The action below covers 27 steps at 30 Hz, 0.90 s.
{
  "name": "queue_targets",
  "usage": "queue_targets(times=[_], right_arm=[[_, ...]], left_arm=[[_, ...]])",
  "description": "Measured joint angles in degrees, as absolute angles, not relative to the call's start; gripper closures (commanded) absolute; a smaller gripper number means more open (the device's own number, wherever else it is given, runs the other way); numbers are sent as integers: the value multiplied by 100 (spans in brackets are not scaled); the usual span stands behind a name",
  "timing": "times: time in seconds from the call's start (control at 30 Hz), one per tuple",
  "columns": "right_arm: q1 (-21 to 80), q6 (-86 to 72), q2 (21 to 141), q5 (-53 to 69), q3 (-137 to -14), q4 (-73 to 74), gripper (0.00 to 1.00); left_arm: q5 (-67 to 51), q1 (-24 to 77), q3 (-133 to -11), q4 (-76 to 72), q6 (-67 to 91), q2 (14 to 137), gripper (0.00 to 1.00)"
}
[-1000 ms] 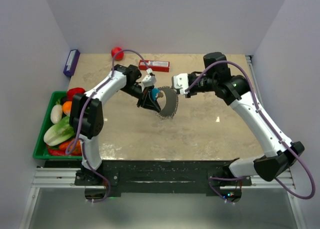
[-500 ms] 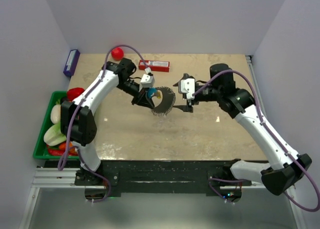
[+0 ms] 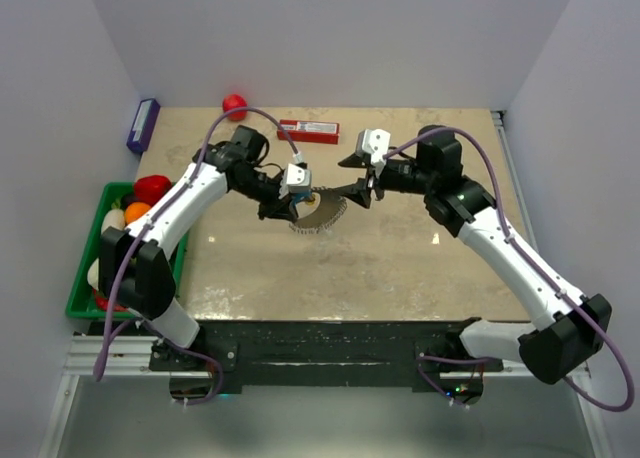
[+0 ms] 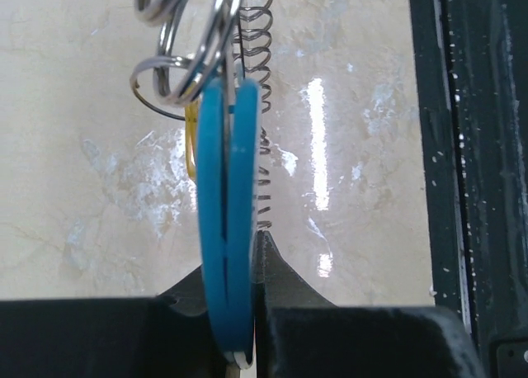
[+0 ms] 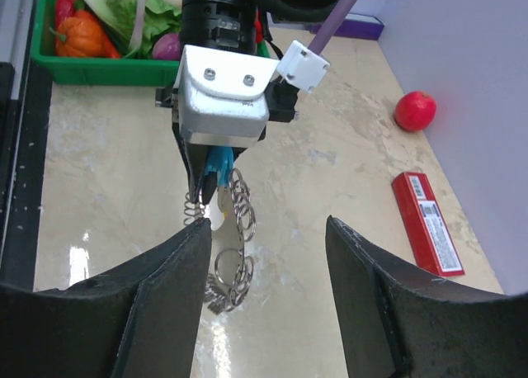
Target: Remove the keys from the keyring
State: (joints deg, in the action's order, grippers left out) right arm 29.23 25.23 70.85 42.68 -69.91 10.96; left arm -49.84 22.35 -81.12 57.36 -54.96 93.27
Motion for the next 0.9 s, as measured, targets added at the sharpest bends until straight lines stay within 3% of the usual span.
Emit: queue_targets(times=[0.43,0.63,0.8,0.9], right_arm=[[2932,2467,7467,4475,-6514,1166,55],[3000,2565,7570,4593,-6534,1227,74],[3039,2899,7686,4639,-6670,1647,100],[3048,3120,7736,4644,-6761,1892,100]], left_arm=[[-4143,2547,-7765,4932,-5048,8737,100],[-3824,2867,-7760,4947,-5048,8737,100],[-3677,2941,-7730,4963,-5019,8735,100],[-3640,2967,-7721,4984,-5004,8735,100]])
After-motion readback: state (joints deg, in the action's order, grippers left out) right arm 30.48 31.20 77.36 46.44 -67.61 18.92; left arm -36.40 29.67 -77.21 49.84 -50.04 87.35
